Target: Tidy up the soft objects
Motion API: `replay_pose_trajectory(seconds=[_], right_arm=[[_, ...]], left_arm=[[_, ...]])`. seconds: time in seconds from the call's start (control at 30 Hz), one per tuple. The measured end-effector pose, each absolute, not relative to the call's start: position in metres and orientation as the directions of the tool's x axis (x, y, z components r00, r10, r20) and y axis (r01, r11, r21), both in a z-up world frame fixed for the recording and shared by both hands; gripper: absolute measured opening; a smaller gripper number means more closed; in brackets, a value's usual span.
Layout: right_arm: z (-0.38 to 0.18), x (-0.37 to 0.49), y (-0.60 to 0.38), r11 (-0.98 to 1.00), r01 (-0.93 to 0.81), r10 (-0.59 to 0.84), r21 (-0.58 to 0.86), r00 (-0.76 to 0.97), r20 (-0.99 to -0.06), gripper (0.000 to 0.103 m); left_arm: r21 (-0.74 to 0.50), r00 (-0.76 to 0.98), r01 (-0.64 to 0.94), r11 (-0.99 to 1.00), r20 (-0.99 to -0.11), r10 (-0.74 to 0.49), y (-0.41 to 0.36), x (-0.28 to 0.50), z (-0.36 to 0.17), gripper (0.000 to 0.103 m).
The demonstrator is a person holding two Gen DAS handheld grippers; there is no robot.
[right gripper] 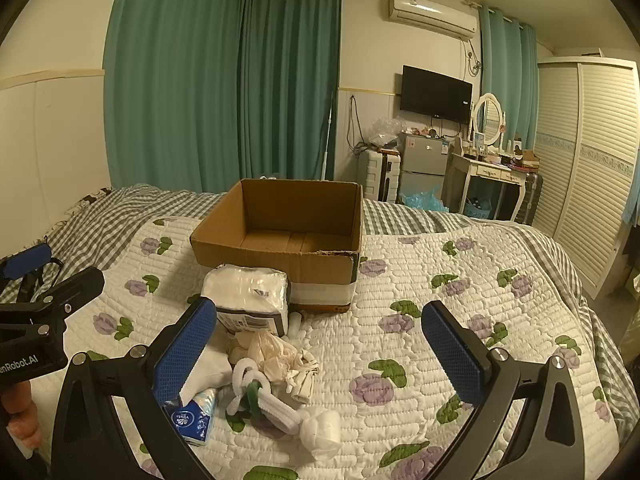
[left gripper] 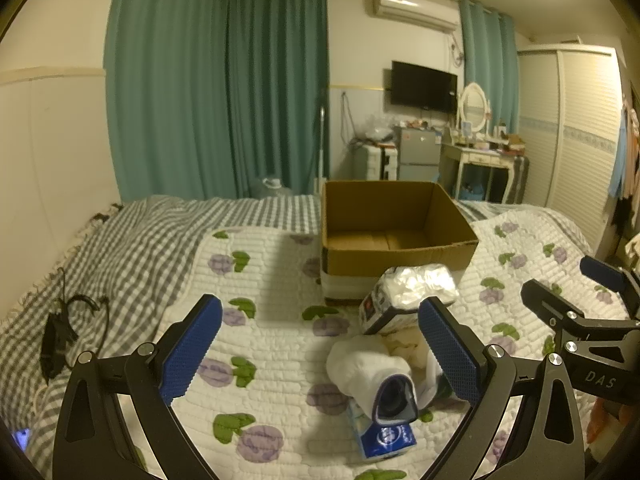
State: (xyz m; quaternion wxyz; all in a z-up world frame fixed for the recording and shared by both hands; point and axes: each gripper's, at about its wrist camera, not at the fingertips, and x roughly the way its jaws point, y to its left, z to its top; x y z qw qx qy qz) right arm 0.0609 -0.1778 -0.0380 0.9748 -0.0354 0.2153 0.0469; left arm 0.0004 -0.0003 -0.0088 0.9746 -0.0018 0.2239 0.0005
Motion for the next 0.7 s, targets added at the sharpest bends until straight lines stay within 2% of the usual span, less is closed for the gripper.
replay_pose_trajectory(seconds=[0.7], right_arm=[[-0.041,0.0608,-0.1773,0.993,-0.108,0.076,-0.052,0.901,-0.427,0.103]], left_arm=[[-0.004,0.899,-0.001,1.0,-0.438,-0.001,-0.0006,-0.0003,-0.0099,0.101]])
